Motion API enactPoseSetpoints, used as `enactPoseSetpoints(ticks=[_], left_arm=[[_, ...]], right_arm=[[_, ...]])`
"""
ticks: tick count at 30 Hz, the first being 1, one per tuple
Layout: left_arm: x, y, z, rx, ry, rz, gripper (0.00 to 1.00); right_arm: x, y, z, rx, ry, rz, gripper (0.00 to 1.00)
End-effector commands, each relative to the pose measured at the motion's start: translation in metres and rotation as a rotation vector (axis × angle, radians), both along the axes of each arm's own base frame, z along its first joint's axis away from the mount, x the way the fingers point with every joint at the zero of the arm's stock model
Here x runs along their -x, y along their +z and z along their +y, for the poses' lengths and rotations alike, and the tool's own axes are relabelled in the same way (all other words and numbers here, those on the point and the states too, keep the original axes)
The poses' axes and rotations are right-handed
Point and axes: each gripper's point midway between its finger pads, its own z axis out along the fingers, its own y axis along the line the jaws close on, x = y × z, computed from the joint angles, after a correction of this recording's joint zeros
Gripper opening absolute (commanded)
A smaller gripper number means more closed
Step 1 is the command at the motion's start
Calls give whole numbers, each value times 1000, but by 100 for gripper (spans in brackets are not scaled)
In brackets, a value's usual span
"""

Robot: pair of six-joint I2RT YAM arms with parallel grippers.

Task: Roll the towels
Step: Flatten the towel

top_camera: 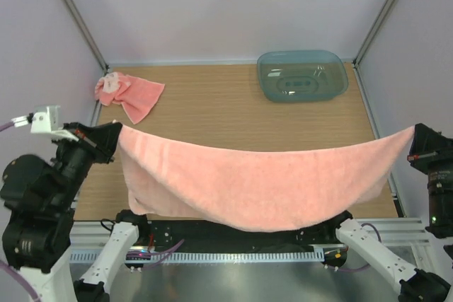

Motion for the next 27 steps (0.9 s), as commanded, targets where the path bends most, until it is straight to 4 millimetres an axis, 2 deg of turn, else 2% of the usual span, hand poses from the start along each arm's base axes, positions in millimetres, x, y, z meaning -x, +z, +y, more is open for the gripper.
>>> enactPoseSetpoints(ticks=[1, 2, 3, 4, 6, 7, 8, 9, 10, 11, 12, 13, 15, 16, 17, 18, 19, 21, 22, 25, 26, 27], left_arm=[[-54, -50, 4, 8, 78, 233, 0], [-62, -59, 4, 3, 84, 262, 0], [-78, -82, 4, -6, 96, 316, 0], [-88, -94, 3, -12, 98, 346, 0], [-116, -139, 5, -43, 122, 452, 0], [-123, -155, 5, -52, 130, 491, 0], [-136, -178, 10, -75, 164, 559, 0], [-143, -191, 11, -82, 182, 590, 0], [-148, -210, 15, -91, 209, 649, 0], [-153, -222, 16, -96, 220, 685, 0], [-164, -239, 16, -100, 235, 733, 0], [-169, -247, 18, -101, 251, 751, 0], [-185, -262, 22, -96, 286, 779, 0], [-189, -265, 26, -99, 310, 784, 0], [-197, -267, 29, -91, 332, 776, 0], [-202, -270, 33, -95, 351, 780, 0], [-208, -279, 35, -104, 364, 802, 0], [-222, -281, 40, -101, 380, 799, 0], [-228, -294, 41, -111, 382, 835, 0], [-243, -302, 47, -146, 395, 852, 0], [-246, -313, 50, -162, 408, 882, 0], [-251, -312, 56, -158, 426, 882, 0]], right_arm=[[-65, -47, 25, 176, -88, 288, 1], [-76, -54, 33, 200, -86, 318, 1], [-89, -60, 42, 213, -86, 333, 1], [-106, -82, 53, 257, -88, 396, 1], [-127, -97, 67, 264, -90, 411, 1], [-142, -126, 74, 309, -94, 479, 1], [-152, -141, 82, 307, -55, 509, 1], [-167, -150, 90, 278, -22, 509, 1], [-179, -177, 74, 247, -61, 574, 1], [-194, -204, 87, 205, 36, 632, 1], [-210, -212, 83, 162, 35, 613, 1], [-215, -234, 65, 132, -7, 653, 1], [-234, -260, 56, 111, -17, 700, 1], [-238, -270, 51, 108, -25, 724, 1], [-243, -280, 37, 91, -58, 750, 1], [-251, -295, 35, 79, -45, 786, 1], [-257, -299, 30, 62, -50, 798, 1], [-267, -315, 18, 17, -63, 822, 1], [-273, -316, 21, -4, -42, 819, 1], [-289, -328, 29, -30, 5, 836, 1], [-292, -332, 29, -30, 2, 847, 1], [-295, -332, 26, -23, -9, 851, 1]])
